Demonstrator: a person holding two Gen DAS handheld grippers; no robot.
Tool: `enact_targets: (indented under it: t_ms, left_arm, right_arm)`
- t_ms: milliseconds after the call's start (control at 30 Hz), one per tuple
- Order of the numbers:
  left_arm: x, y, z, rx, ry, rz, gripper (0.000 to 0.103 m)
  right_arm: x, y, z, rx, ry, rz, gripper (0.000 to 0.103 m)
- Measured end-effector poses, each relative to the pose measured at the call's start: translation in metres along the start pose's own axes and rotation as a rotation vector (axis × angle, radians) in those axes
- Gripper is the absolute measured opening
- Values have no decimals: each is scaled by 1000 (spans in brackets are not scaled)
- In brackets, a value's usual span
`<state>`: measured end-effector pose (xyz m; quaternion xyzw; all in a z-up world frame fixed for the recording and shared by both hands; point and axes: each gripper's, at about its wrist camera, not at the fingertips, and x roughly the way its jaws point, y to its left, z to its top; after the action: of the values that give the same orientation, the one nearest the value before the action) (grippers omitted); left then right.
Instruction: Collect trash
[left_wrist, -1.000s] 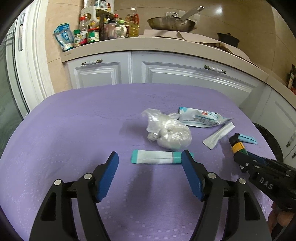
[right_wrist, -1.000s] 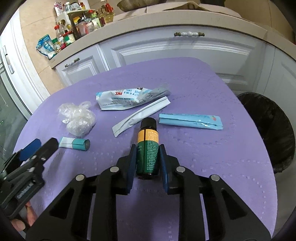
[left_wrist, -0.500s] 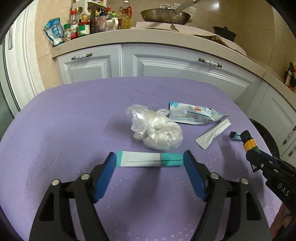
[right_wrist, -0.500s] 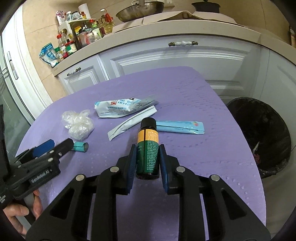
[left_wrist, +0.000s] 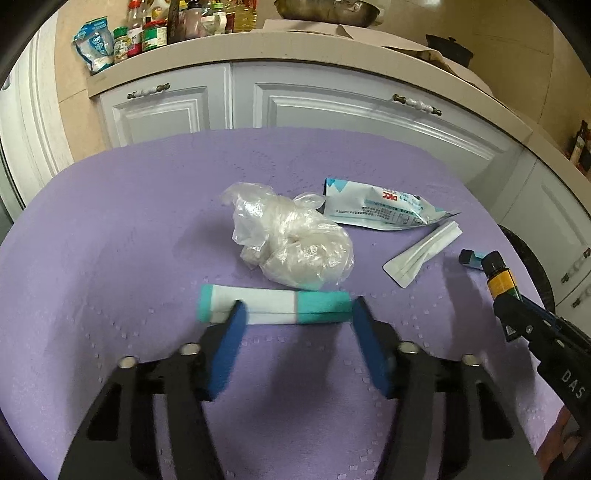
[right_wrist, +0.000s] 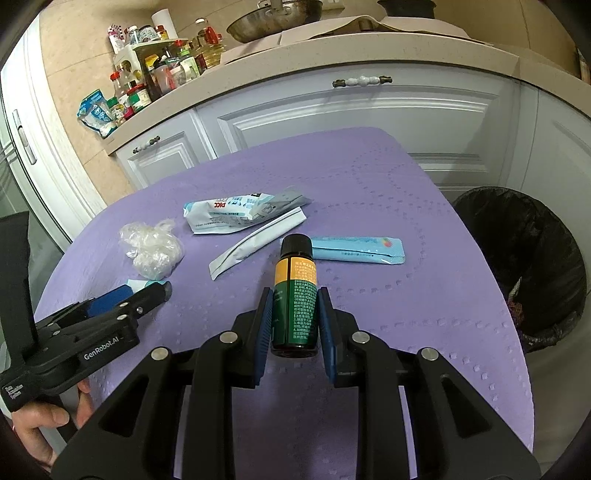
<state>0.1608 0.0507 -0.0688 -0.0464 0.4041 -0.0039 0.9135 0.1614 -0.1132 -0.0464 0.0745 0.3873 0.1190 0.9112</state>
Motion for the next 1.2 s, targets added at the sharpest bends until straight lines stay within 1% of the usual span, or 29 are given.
enact_targets:
  t_ms: [33, 100, 133, 167, 200, 233, 400, 700, 833, 900, 933, 967, 1000, 1033, 1200]
  left_arm:
    - [0, -1, -1, 9, 0, 2, 45]
    - [-1, -6, -2, 34, 0, 3, 31]
    - [-1, -7, -3, 38, 6, 1, 11]
    - [1, -6, -4, 37, 20, -8, 4]
    - [0, -4, -5, 31, 19, -15, 4]
    - [0, -2, -5, 22, 19, -21, 1]
    - [-4, 4, -5, -11, 8, -35, 1]
    - [-20, 11, -9, -23, -61, -17, 0]
    - [-22, 16, -11, -34, -52, -24, 1]
    - [-20, 17, -11, -65, -44, -36, 5]
    - [-19, 18, -11, -84, -39, -40, 20]
    - [-18, 18, -10, -100, -38, -44, 41]
    - [-18, 18, -9, -110, -43, -47, 49]
    - [-18, 17, -9, -121, -52, -45, 52]
    - [-7, 8, 0, -116, -33, -14, 52]
  right_arm:
    - [0, 0, 0, 1, 0, 1, 23]
    - [0, -1, -1, 4, -2, 1, 23]
    - [-1, -1, -1, 5, -2, 1, 23]
    - [-1, -2, -1, 5, -3, 2, 23]
    - [-2, -2, -1, 5, -5, 1, 23]
    - [-3, -2, -1, 5, -5, 1, 23]
    - [-4, -3, -1, 8, -8, 1, 23]
    - [-7, -5, -1, 6, -15, 5, 23]
    - [-10, -7, -1, 8, -22, 6, 23]
    - [-12, -8, 0, 10, -25, 7, 23]
    - [-12, -8, 0, 10, -26, 9, 23]
    - [-13, -8, 0, 10, -27, 10, 23]
    - [-13, -8, 1, 10, -28, 11, 23]
    - [-13, -9, 1, 10, -29, 12, 23]
    - [-12, -12, 3, 14, -27, 15, 23]
